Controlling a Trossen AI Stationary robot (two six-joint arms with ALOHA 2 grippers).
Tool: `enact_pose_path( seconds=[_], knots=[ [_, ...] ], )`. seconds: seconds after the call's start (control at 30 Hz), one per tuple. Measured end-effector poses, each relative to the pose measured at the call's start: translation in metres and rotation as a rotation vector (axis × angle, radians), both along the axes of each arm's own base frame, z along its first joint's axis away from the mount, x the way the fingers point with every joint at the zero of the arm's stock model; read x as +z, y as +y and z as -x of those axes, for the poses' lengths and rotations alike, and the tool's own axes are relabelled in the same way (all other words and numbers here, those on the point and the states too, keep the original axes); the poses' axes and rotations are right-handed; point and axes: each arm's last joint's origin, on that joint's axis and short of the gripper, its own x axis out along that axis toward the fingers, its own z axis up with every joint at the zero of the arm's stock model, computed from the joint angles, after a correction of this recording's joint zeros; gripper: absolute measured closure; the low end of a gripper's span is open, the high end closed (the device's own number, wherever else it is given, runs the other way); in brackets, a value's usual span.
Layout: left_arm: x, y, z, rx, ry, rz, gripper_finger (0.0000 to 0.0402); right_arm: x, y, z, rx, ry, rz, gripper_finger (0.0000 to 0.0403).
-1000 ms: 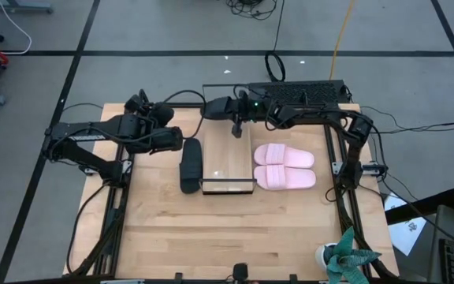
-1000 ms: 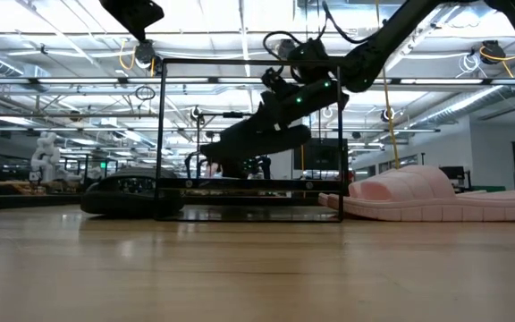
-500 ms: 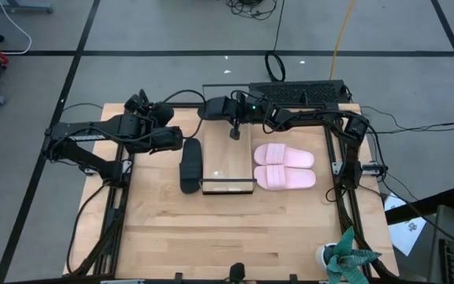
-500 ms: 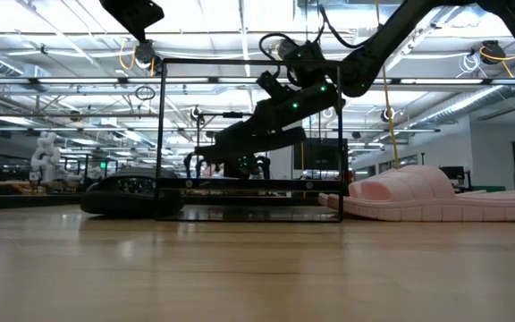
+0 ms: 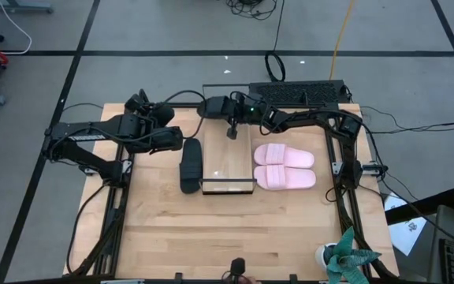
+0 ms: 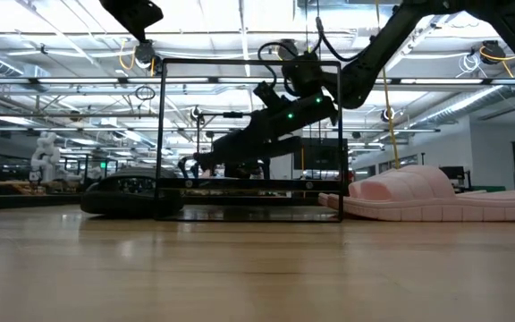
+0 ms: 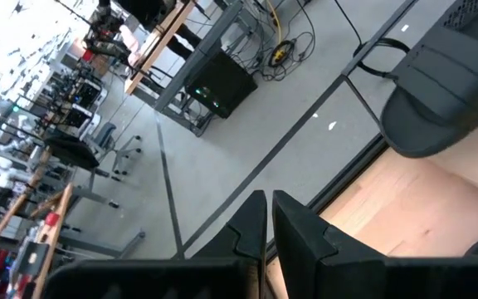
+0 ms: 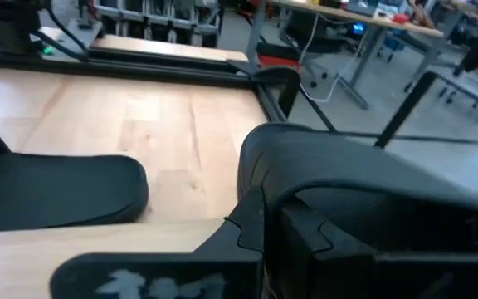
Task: Pick and place slides into the shelf
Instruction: Put the left black slide on the shelf
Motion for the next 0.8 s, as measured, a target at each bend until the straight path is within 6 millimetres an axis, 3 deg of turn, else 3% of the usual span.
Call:
enact_pose_path(
  seconds=[0.47, 0.8],
  knots=[
    [0.0, 0.0, 0.0, -0.013, 0.028, -0.003, 0.0371, -0.006, -0.01, 0.003, -0.012, -0.022, -0.067, 0.0403],
    [0.0, 0.0, 0.0, -0.016, 0.034, -0.004, 0.0371, -0.023, -0.016, 0.0, -0.012, -0.058, -0.107, 0.0403]
  ],
)
